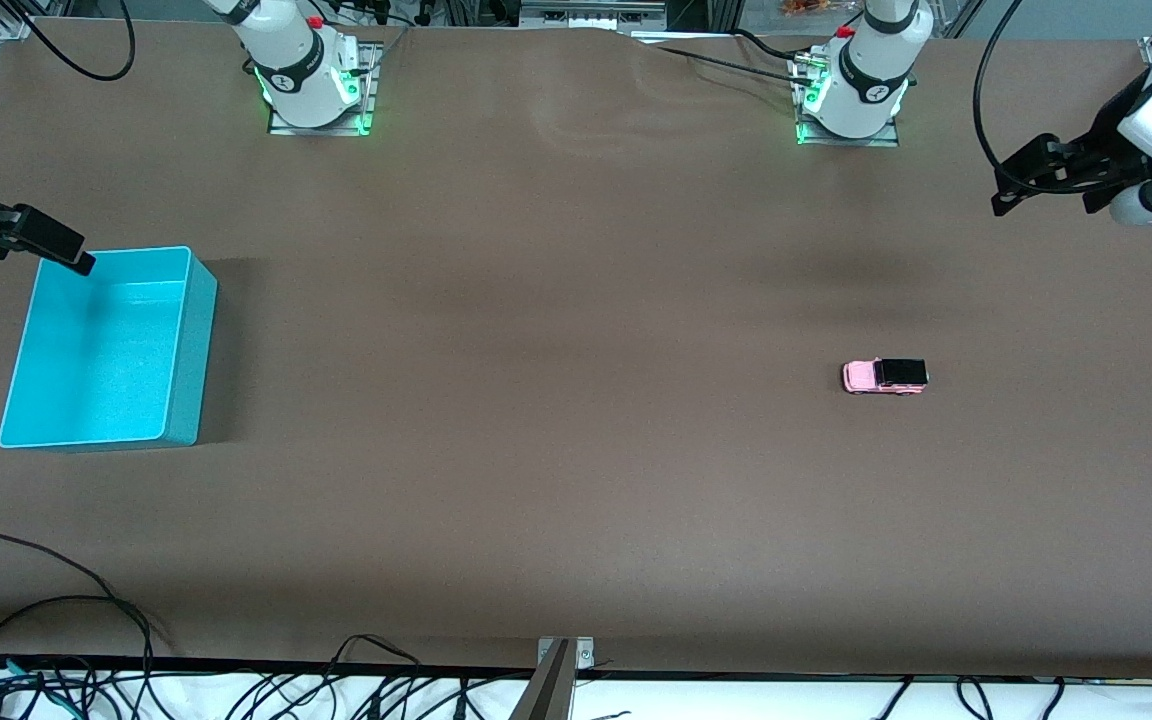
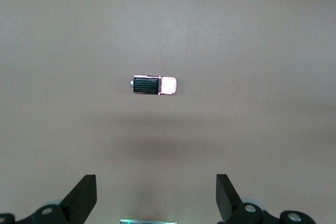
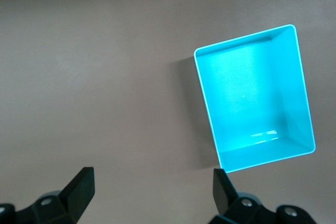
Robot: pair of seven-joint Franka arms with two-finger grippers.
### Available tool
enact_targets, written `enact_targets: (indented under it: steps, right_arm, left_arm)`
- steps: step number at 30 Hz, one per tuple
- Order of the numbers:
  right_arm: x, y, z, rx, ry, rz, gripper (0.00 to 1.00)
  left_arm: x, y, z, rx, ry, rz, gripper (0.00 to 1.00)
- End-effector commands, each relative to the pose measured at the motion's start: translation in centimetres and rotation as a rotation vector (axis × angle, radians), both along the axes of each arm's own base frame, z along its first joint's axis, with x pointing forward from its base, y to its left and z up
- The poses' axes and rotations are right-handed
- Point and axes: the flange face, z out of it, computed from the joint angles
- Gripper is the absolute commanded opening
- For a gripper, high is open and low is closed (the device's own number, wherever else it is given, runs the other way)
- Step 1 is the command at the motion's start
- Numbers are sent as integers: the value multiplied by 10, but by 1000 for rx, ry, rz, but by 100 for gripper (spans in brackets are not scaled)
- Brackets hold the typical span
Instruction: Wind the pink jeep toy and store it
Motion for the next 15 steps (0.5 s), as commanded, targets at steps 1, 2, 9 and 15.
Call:
enact_targets:
  steps: [1, 2, 9, 15]
  right_arm:
    - [-1, 3, 4, -12, 4, 3, 100]
    - [-1, 3, 4, -10, 5, 3, 100]
    - [-2, 2, 3, -13, 7, 6, 100]
    - [-1, 2, 4, -13, 5, 18, 100]
  left_arm:
    - [-1, 8, 10, 27, -10, 25, 100]
    - [-1, 5, 10, 27, -8, 22, 100]
    - [0, 6, 20, 27, -30, 27, 100]
    - [0, 8, 20, 27, -30, 33, 100]
